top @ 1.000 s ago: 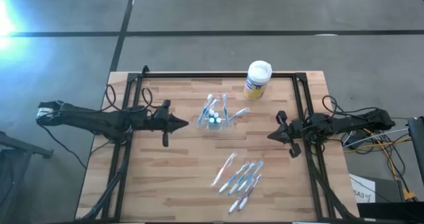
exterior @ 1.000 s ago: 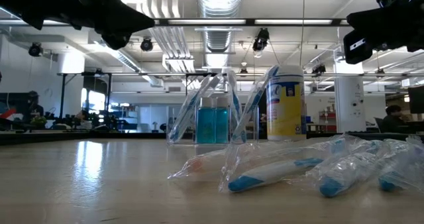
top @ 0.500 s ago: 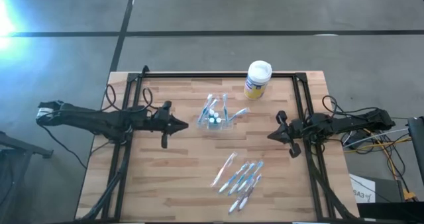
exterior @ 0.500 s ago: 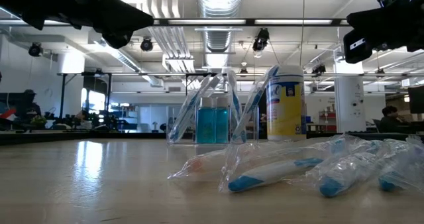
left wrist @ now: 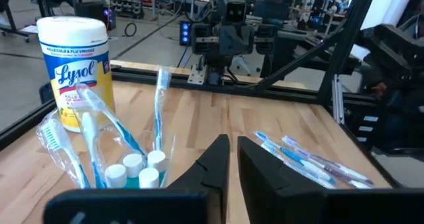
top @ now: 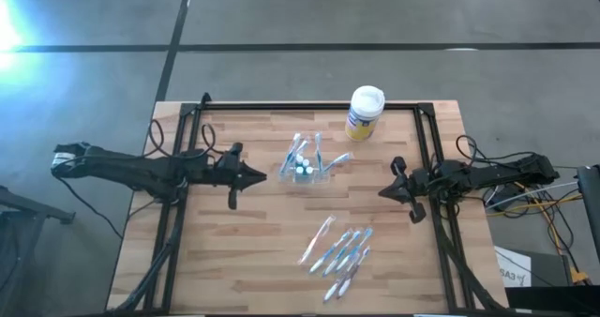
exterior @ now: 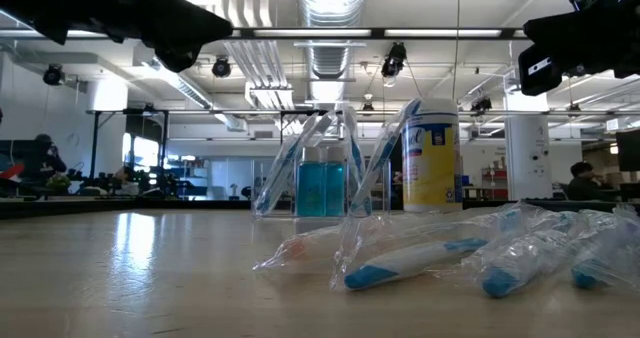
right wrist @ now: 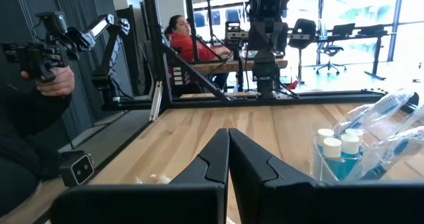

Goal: Pick & Place toothbrushing station
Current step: Put the blue toothbrush into the transparent organizer

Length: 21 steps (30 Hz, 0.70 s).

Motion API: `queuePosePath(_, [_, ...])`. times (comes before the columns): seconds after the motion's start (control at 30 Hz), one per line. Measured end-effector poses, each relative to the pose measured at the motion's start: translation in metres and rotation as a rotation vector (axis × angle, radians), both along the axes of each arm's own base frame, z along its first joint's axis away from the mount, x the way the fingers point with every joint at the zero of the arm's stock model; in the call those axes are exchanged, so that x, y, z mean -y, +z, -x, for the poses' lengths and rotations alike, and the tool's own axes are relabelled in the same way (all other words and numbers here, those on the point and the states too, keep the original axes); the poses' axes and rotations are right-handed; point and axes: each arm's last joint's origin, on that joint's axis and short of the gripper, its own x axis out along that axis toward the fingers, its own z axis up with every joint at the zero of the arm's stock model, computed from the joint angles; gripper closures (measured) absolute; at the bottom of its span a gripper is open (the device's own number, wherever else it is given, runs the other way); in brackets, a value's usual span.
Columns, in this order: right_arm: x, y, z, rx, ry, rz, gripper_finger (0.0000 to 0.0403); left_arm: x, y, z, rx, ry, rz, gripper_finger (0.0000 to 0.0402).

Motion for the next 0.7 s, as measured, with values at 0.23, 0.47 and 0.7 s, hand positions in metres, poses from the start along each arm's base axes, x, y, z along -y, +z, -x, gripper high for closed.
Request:
queuePosePath(0.23, [0.0, 0.0, 0.0, 0.0, 0.0, 0.001, 0.0394, 0.0, -0.0019, 0.0, -0.007, 0.001, 0.015, 0.0374])
queuePosePath(0.47, [-0.0001, -0.0032, -0.0001, -0.037, 0.005, -0.017, 0.0394, 0.0, -0.0041, -0.0011, -0.019, 0.001, 0.013, 0.0367])
queuePosePath(0.7, [-0.0004, -0.0096, -0.0018, -0.107, 0.006, -0.024, 0.0394, 0.0, -0.0041, -0.0011, -0.019, 0.001, 0.013, 0.036])
